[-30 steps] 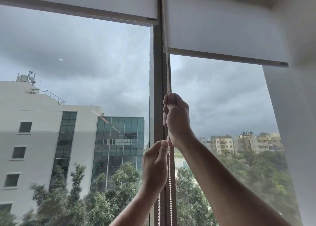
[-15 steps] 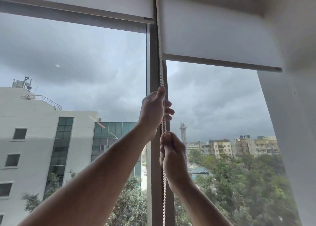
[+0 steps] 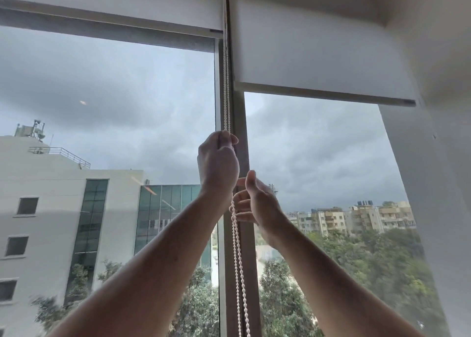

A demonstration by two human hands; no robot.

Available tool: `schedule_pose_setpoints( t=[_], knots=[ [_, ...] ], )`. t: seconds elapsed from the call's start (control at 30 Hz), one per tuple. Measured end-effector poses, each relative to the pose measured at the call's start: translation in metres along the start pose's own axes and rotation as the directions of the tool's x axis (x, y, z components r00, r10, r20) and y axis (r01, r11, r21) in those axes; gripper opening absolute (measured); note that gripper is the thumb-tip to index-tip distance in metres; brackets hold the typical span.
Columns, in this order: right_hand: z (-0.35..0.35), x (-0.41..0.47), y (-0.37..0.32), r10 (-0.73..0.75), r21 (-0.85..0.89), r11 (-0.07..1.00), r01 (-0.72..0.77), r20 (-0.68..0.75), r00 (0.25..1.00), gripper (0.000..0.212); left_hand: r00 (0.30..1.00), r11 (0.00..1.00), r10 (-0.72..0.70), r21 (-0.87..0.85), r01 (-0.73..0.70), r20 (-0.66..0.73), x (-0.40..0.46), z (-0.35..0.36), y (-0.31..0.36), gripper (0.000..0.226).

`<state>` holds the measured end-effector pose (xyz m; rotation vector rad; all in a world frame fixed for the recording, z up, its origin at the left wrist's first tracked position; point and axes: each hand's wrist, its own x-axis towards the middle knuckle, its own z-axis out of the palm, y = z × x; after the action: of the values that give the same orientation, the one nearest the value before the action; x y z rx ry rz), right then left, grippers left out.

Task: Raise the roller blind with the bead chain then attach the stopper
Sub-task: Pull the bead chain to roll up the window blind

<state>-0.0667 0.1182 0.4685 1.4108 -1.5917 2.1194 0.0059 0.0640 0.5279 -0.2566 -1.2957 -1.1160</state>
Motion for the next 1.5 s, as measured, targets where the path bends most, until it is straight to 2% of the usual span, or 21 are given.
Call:
schedule_pose_setpoints(
  t=[0.17,0.27,0.4,0.53,0.67,0.77,0.83,0.93,1.0,1.07,1.23,1.3,1.37,1.4,1.5],
  knots=[
    [0.008,0.024,-0.050,-0.079,0.032,0.996,0.081,-0.059,0.995,0.053,1.000,1.000,0.005,0.000,-0.005,0.017,-0.018,-0.003,-0.005,0.036],
    [0.017,0.034,-0.079,-0.131,0.092,0.986,0.139,-0.087,0.987,0.048,0.997,0.993,0.077,0.092,-0.076,0.000,-0.038,-0.010,-0.025,0.038],
    [0.029,0.042,-0.095,-0.072,0.092,0.993,0.076,-0.042,0.997,0.034,0.999,0.988,0.047,0.143,-0.050,0.023,-0.053,-0.018,-0.045,0.035],
    [0.038,0.051,-0.102,-0.035,0.222,0.973,0.057,-0.103,0.994,0.030,0.996,0.982,0.068,0.174,-0.076,0.054,-0.065,-0.019,-0.046,0.031],
    [0.041,0.057,-0.093,-0.221,0.052,0.969,0.241,-0.252,0.942,0.035,0.986,0.980,0.084,0.166,-0.109,0.147,-0.060,-0.024,-0.046,0.031],
    [0.041,0.052,-0.085,-0.298,-0.030,0.953,0.302,-0.286,0.911,0.030,0.948,0.993,-0.021,0.115,-0.016,0.316,-0.054,-0.033,-0.047,0.045],
    [0.043,0.045,-0.078,-0.336,-0.059,0.941,0.333,-0.271,0.902,0.028,0.926,0.995,-0.069,0.092,0.037,0.372,-0.047,-0.040,-0.049,0.050],
    [0.044,0.035,-0.061,-0.381,-0.061,0.924,0.379,-0.255,0.889,0.026,0.948,0.989,-0.136,0.088,0.115,0.289,-0.030,-0.044,-0.047,0.037],
    [0.042,0.028,-0.050,-0.392,-0.050,0.918,0.392,-0.243,0.887,0.029,0.964,0.984,-0.177,0.046,0.172,0.198,-0.012,-0.041,-0.039,0.037],
    [0.039,0.018,-0.041,-0.394,0.002,0.915,0.404,-0.210,0.895,0.035,0.973,0.986,-0.164,0.023,0.162,0.163,0.005,-0.035,-0.025,0.041],
    [0.033,0.018,-0.016,-0.435,-0.058,0.899,0.433,-0.204,0.877,0.036,0.962,0.987,-0.039,0.161,-0.006,0.270,0.044,-0.009,0.026,0.030],
    [0.034,0.018,-0.010,-0.441,-0.073,0.897,0.435,-0.197,0.876,0.036,0.947,0.994,-0.096,0.087,0.073,0.307,0.053,0.007,0.045,0.028],
    [0.035,0.017,-0.009,-0.457,-0.074,0.889,0.451,-0.181,0.871,0.037,0.953,0.987,-0.158,0.006,0.161,0.260,0.057,0.019,0.055,0.027],
    [0.035,0.017,-0.010,-0.465,-0.079,0.885,0.458,-0.168,0.869,0.037,0.963,0.988,-0.154,0.014,0.155,0.221,0.059,0.023,0.055,0.029],
    [0.032,0.021,-0.012,-0.460,-0.094,0.887,0.451,-0.107,0.881,0.037,0.992,0.983,-0.023,0.182,-0.001,0.127,0.057,0.028,0.053,0.034]
  ],
)
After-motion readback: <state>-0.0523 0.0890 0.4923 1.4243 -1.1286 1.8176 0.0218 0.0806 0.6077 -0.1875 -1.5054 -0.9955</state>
